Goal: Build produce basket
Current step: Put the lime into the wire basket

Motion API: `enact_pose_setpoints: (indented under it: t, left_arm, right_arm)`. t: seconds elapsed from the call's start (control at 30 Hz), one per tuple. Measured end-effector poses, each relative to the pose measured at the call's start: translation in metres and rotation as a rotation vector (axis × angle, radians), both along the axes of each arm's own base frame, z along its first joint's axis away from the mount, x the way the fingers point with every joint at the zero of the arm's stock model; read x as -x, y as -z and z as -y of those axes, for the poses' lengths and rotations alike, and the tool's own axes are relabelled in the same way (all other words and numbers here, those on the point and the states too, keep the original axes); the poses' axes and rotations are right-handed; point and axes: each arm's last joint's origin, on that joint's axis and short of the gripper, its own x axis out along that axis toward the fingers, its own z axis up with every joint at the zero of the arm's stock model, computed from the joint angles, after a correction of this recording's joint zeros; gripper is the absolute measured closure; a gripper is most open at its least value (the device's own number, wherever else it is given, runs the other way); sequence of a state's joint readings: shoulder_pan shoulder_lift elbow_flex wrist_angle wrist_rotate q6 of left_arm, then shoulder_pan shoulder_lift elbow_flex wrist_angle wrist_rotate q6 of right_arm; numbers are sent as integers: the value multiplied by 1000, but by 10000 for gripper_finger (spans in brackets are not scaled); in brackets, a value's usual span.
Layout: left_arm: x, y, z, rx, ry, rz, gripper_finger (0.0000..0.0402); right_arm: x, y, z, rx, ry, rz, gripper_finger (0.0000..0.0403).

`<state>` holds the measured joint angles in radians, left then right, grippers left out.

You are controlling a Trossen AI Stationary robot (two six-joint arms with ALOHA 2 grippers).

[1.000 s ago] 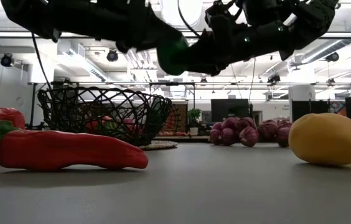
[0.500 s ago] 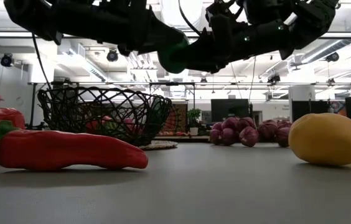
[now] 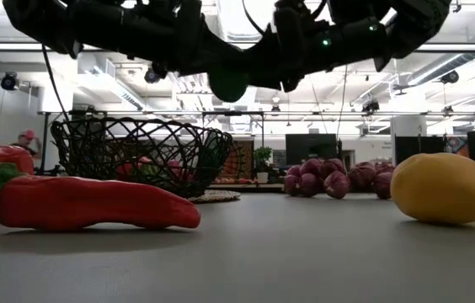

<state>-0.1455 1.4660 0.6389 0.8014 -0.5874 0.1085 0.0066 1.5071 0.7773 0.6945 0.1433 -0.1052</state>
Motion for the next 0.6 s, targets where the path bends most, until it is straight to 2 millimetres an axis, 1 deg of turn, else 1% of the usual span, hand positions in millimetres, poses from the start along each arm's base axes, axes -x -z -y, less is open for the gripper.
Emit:
enact_pose_setpoints:
  t: [0.07, 0.17, 0.3, 0.4, 0.5, 0.6]
  left_arm:
    - [4, -3, 0, -2, -28, -6, 157]
    - [15, -8, -1, -21, -116, -82, 157]
    - [47, -21, -5, 9, -329, -167, 158]
    - [76, -24, -12, 88, -468, -186, 158]
    - [100, -22, -17, 176, -557, -176, 158]
    - [110, -21, -19, 222, -595, -161, 158]
  right_arm:
    - [0, -5, 2, 0, 6, -10, 62]
    - [-1, -15, 6, 8, 13, -29, 66]
    - [2, -32, 15, 30, 36, -69, 73]
    - [7, -47, 21, 20, 59, -98, 75]
    - [12, -51, 27, 5, 79, -148, 76]
    - [15, -51, 31, 1, 92, -164, 76]
